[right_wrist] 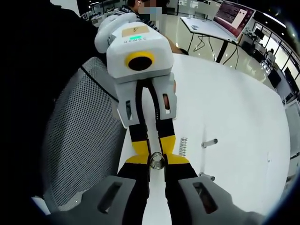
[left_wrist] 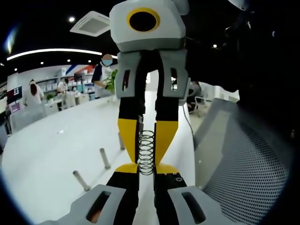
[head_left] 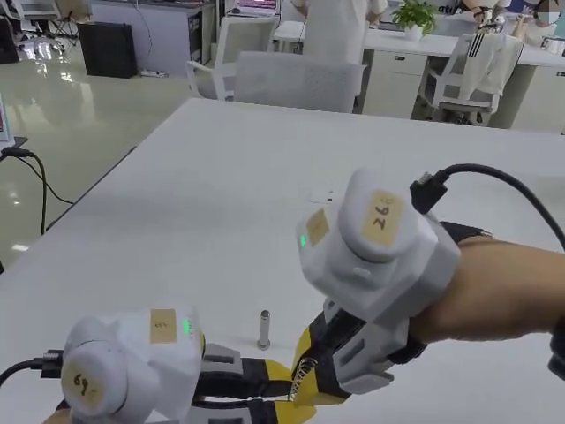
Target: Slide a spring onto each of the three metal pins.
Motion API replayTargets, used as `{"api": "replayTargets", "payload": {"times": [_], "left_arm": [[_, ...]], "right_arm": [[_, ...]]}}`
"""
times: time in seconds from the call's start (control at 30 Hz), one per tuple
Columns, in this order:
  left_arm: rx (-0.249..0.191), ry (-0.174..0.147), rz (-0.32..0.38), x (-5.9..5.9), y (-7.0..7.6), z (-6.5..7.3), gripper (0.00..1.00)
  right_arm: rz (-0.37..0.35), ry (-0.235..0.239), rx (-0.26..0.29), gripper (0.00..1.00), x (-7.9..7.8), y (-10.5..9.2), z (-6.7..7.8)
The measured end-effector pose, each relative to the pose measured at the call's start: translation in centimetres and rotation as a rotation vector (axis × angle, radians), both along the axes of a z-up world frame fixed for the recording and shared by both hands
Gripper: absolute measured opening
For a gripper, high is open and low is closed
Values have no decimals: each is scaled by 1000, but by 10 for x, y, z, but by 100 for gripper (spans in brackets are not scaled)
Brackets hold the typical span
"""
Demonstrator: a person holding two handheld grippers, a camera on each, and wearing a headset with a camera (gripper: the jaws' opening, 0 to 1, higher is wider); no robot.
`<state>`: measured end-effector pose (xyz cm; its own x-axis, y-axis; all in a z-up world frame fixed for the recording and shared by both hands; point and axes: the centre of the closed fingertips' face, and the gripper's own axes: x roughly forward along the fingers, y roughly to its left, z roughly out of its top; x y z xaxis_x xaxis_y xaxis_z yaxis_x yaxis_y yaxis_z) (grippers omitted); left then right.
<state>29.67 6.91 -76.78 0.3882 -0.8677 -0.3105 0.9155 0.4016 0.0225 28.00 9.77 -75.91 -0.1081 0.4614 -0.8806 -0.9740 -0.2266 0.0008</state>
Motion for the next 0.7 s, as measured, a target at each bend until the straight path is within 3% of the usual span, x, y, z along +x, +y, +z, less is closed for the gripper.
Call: {"api": "replayTargets", "payload": {"times": [0.47, 0.7], "left_arm": [[-26, 28, 67, 6, 16, -5, 12], [-42, 59, 126, 9, 29, -9, 25]], "right_arm": [[-54, -22, -11, 8, 16, -11, 2], [-91, -33, -27, 8, 26, -22, 2]]}}
